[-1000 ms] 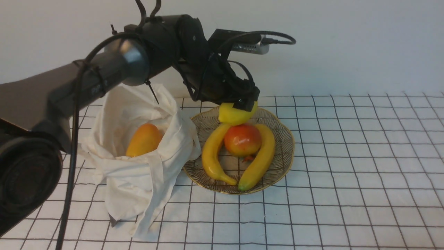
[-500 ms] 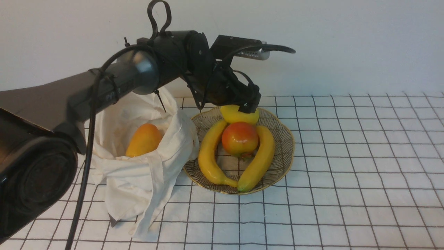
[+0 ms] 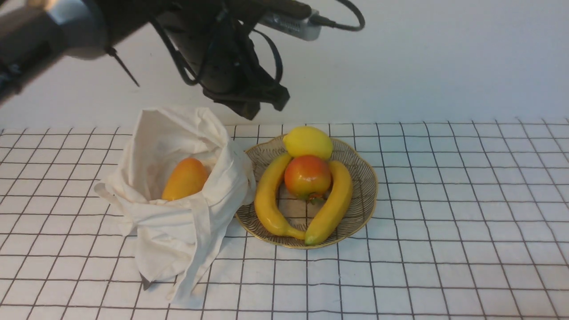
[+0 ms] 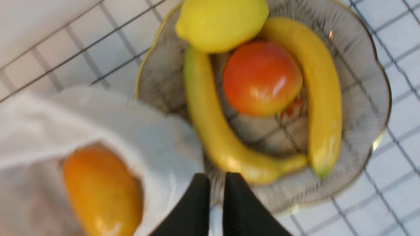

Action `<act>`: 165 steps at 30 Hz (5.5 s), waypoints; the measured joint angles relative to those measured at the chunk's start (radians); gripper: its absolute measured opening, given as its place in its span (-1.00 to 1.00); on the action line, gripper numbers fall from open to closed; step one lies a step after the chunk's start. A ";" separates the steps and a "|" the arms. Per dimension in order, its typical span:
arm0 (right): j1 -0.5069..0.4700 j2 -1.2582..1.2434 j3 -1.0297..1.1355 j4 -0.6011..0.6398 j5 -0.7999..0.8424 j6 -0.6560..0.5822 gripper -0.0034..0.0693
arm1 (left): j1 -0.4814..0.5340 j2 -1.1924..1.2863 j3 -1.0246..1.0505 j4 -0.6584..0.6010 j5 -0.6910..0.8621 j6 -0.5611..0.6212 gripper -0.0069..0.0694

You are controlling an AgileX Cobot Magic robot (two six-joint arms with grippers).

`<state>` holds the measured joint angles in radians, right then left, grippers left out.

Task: Take the fruit out of the bag on the white checkered tablecloth and place them on the plate.

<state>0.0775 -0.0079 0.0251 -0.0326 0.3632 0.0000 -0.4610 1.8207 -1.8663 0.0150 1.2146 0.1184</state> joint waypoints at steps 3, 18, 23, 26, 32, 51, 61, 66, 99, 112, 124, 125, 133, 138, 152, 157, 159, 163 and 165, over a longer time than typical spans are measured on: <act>0.000 0.000 0.000 0.000 0.000 0.000 -0.95 | 0.000 -0.045 0.000 0.010 0.022 0.000 -0.82; 0.000 0.000 0.000 0.000 0.000 0.000 -0.95 | 0.001 -0.439 0.337 0.021 0.037 0.000 -0.84; 0.000 0.000 0.000 0.000 0.000 0.000 -0.95 | 0.001 -0.614 0.574 0.000 -0.010 -0.004 -0.84; 0.000 0.000 0.000 0.000 0.000 0.000 -0.95 | 0.002 -0.746 0.768 -0.057 -0.128 -0.008 -0.84; 0.000 0.000 0.000 0.000 0.000 0.000 -0.95 | 0.002 -1.020 1.167 -0.280 -0.509 -0.007 -0.84; 0.000 0.000 0.000 0.000 0.000 0.000 -0.95 | 0.002 -1.242 1.549 -0.514 -0.777 0.007 -0.84; 0.000 0.000 0.000 0.000 0.000 0.000 -0.95 | 0.002 -1.242 1.549 -0.383 -0.777 0.011 -0.84; 0.000 0.000 0.000 0.000 0.000 0.000 -0.95 | 0.007 -1.293 1.549 -0.286 -0.777 0.007 -0.84; 0.000 0.000 0.000 0.000 0.000 0.000 -0.95 | 0.436 -1.831 1.892 -0.034 -0.831 -0.091 -0.84; 0.000 0.000 0.000 0.000 0.000 0.000 -0.95 | 0.436 -1.831 1.892 -0.034 -0.831 -0.092 -0.84; 0.000 0.000 0.000 0.000 0.000 0.000 -0.95 | 0.436 -1.831 1.892 -0.034 -0.830 -0.092 -0.84; 0.000 0.000 0.000 0.000 0.000 0.000 -0.95 | 0.436 -1.831 1.892 -0.034 -0.830 -0.092 -0.84; 0.000 0.000 0.000 0.000 0.000 0.000 -0.95 | 0.436 -1.831 1.892 -0.034 -0.830 -0.092 -0.84; 0.000 0.000 0.000 0.000 0.000 0.000 -0.95 | 0.436 -1.831 1.892 -0.034 -0.830 -0.092 -0.84; 0.000 0.000 0.000 0.000 0.000 0.000 -0.95 | 0.436 -1.831 1.892 -0.034 -0.830 -0.092 -0.84; 0.000 0.000 0.000 0.000 0.000 0.000 -0.95 | 0.436 -1.831 1.892 -0.034 -0.830 -0.092 -0.84; 0.000 0.000 0.000 0.000 0.000 0.000 -0.95 | 0.436 -1.831 1.892 -0.034 -0.830 -0.092 -0.84; 0.000 0.000 0.000 0.000 0.000 0.000 -0.95 | 0.436 -1.831 1.892 -0.034 -0.830 -0.092 -0.84; 0.000 0.000 0.000 0.000 0.000 0.000 -0.95 | 0.436 -1.831 1.892 -0.034 -0.830 -0.092 -0.84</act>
<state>0.0775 -0.0079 0.0251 -0.0326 0.3632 0.0000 -0.0246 -0.0104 0.0260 -0.0187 0.3844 0.0268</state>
